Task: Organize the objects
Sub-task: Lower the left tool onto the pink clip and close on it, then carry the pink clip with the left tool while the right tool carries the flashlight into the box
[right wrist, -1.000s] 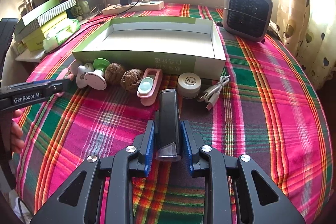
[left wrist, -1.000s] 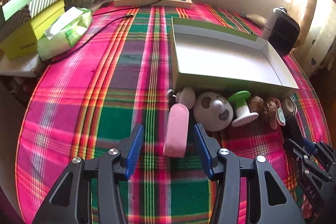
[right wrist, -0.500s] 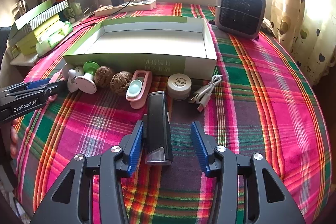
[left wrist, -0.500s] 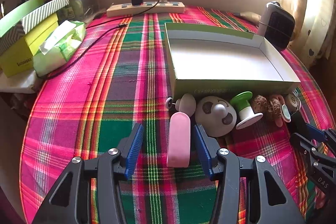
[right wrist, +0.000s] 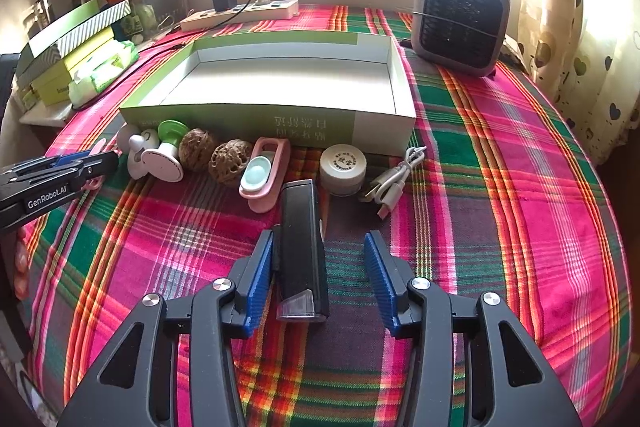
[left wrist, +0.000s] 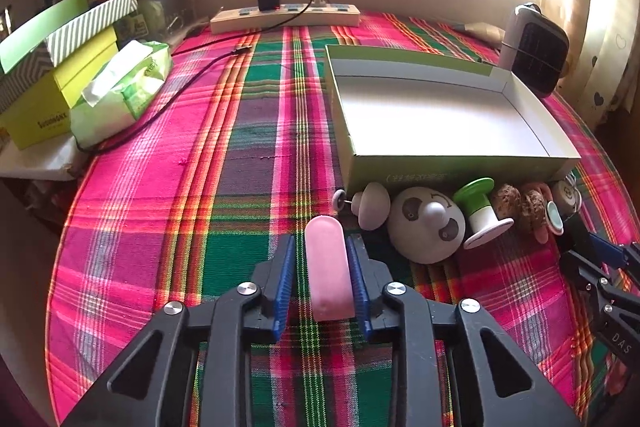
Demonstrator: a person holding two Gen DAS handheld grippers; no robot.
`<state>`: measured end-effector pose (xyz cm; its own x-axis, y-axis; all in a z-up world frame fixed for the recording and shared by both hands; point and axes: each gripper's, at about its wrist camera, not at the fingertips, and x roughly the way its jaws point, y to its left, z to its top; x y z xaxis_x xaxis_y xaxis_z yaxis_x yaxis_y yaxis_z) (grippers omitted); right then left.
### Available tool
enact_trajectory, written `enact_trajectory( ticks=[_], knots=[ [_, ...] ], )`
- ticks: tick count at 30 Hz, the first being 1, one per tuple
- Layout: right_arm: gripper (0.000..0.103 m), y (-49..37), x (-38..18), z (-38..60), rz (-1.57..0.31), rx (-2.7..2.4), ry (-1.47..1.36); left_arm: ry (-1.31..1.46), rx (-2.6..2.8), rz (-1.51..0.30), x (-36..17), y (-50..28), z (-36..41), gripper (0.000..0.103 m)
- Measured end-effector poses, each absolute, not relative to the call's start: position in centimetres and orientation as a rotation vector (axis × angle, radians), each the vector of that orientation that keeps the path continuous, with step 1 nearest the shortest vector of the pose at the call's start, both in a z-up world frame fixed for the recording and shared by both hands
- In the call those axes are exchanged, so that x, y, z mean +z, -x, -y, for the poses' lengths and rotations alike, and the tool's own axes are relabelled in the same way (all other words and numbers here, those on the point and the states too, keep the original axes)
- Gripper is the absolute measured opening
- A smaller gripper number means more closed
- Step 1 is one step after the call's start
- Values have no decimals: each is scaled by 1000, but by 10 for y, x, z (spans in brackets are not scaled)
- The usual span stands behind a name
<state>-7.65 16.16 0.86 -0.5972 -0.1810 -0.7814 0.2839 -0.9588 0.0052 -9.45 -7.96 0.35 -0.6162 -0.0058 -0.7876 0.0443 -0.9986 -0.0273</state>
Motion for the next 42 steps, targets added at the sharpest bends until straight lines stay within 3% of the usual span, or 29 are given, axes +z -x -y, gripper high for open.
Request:
enact_trajectory(
  ticks=[3, 10, 42],
  knots=[
    [40, 77, 9, -161, -175, -2587, -1244, -1360, -2796, -66, 4, 95, 80, 16],
    [25, 75, 9, -159, -175, -2584, -1237, -1365, -2805, -77, 3, 95, 78, 16],
    [25, 91, 52, -158, -125, -2570, -1134, -1337, -2968, -107, 50, 105, 52, 16]
  ],
)
